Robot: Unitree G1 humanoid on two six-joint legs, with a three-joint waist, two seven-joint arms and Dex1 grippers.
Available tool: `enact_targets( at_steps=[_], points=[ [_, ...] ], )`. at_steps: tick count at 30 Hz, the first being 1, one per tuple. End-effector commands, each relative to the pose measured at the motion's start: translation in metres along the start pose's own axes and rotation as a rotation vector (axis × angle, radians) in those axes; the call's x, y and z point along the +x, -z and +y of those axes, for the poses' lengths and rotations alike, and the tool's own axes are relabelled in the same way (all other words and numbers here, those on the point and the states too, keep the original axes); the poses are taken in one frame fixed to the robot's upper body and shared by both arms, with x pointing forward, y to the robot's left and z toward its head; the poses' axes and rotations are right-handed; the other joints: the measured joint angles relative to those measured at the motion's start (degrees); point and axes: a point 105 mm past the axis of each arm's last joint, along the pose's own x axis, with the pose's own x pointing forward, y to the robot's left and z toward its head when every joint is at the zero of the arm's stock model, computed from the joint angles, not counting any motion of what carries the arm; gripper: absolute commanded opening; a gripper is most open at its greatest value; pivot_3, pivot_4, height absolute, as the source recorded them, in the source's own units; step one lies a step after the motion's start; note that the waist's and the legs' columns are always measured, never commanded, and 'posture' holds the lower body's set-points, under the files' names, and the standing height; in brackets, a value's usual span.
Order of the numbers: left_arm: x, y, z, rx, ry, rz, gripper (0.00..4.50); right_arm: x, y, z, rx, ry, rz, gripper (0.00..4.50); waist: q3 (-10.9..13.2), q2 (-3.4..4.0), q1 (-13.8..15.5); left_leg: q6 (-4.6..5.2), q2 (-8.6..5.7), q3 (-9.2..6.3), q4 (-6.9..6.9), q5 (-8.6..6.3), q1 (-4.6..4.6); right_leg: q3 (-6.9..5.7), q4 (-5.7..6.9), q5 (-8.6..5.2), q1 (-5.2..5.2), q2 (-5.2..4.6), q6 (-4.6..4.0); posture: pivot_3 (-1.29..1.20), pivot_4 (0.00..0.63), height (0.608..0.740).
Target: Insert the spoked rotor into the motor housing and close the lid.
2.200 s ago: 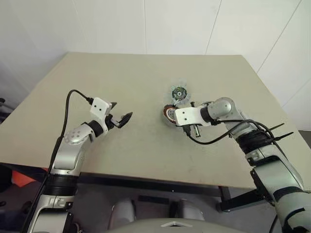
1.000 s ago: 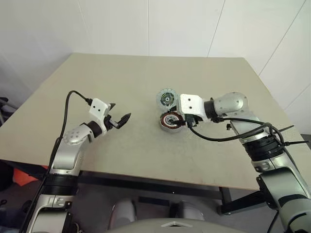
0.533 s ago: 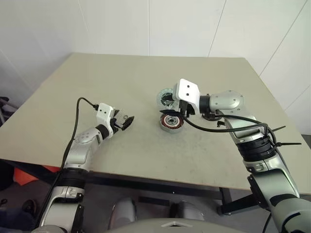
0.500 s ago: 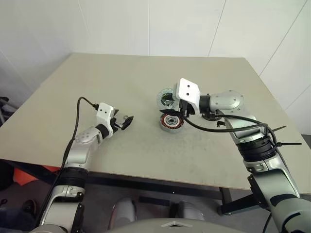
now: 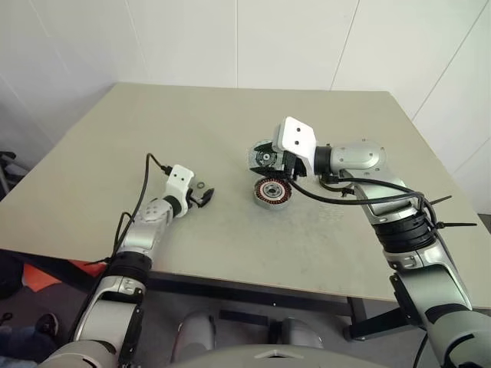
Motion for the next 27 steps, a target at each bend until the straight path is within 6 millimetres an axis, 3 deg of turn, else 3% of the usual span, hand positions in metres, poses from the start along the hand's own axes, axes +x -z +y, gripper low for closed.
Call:
enact_targets(
  at_steps=[1,9,13,18,21,23,27],
  points=[
    [0.006,-0.001,-0.006,-0.012,0.024,0.005,4.5,-0.007,-0.023,-0.01,-0.055,0.034,-0.061,2.28,0.0,0.0,0.1,0.0,-0.01,0.0,0.0,0.0,0.0,0.0,0.0,0.0,0.0,-0.01,0.0,0.0,0.0,0.74],
    [0.0,0.016,-0.004,-0.031,0.017,0.063,4.5,-0.009,-0.022,-0.014,-0.054,0.051,-0.057,2.28,0.0,-0.01,0.3,0.0,-0.02,0.0,0.0,0.0,0.07,0.0,0.0,0.0,0.09,-0.03,0.0,0.0,0.0,0.74],
    [0.0,0.017,-0.003,-0.021,0.011,0.075,3.6,-0.009,-0.024,-0.017,-0.054,0.061,-0.064,2.32,0.0,-0.01,0.2,0.0,-0.02,0.0,0.0,0.0,0.08,0.0,0.0,0.0,0.11,-0.03,0.0,0.0,0.0,0.74],
    [-0.002,0.018,-0.001,-0.021,0.012,0.083,3.6,-0.008,-0.026,-0.019,-0.059,0.07,-0.069,2.32,0.0,-0.01,0.0,-0.02,-0.02,0.0,0.0,0.01,0.22,0.0,0.0,-0.01,0.3,-0.03,0.02,0.0,0.0,0.74],
    [-0.004,0.019,0.0,-0.023,0.011,0.084,3.06,-0.009,-0.026,-0.021,-0.061,0.078,-0.069,2.32,0.0,-0.02,-0.1,-0.01,-0.02,0.0,-0.03,0.0,0.23,0.0,-0.05,-0.01,0.39,-0.02,0.03,0.0,0.0,0.74],
    [-0.005,0.02,0.0,-0.031,0.012,0.081,3.06,-0.009,-0.026,-0.023,-0.061,0.084,-0.069,2.32,0.0,-0.01,-0.2,-0.02,-0.01,0.0,-0.05,0.0,0.22,0.0,-0.06,-0.01,0.38,-0.02,0.03,0.0,0.0,0.74],
    [-0.008,0.025,0.0,-0.024,0.017,0.1,2.21,-0.009,-0.026,-0.024,-0.063,0.092,-0.068,2.32,0.0,-0.02,-0.4,-0.02,-0.01,0.01,-0.08,0.01,0.21,0.0,-0.07,-0.01,0.38,-0.02,0.03,0.0,0.0,0.74]
  ],
)
